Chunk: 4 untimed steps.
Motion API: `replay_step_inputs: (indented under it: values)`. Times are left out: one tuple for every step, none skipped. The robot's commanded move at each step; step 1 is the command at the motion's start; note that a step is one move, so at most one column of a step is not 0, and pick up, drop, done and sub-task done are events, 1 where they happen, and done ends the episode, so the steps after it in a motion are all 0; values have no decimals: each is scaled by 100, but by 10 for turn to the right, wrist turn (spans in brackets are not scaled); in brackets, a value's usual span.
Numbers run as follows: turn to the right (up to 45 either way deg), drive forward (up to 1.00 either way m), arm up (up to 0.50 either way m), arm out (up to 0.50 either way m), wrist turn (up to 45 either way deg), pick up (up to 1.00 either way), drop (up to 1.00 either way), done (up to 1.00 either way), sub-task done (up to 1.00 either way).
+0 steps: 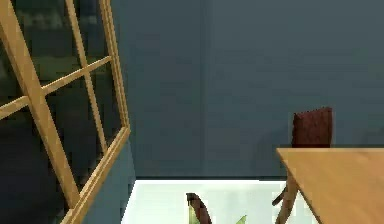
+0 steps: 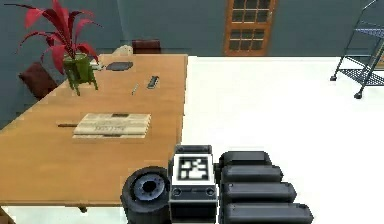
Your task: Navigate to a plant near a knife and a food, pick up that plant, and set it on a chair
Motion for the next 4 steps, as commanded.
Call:
replay_step_inputs:
  values:
    - [390, 0, 0, 0, 0, 0, 0, 0, 0]
    - [-270, 0, 0, 0, 0, 0, 0, 0, 0]
    - [150, 0, 0, 0, 0, 0, 0, 0, 0]
    - [-450, 0, 0, 0, 0, 0, 0, 0, 0]
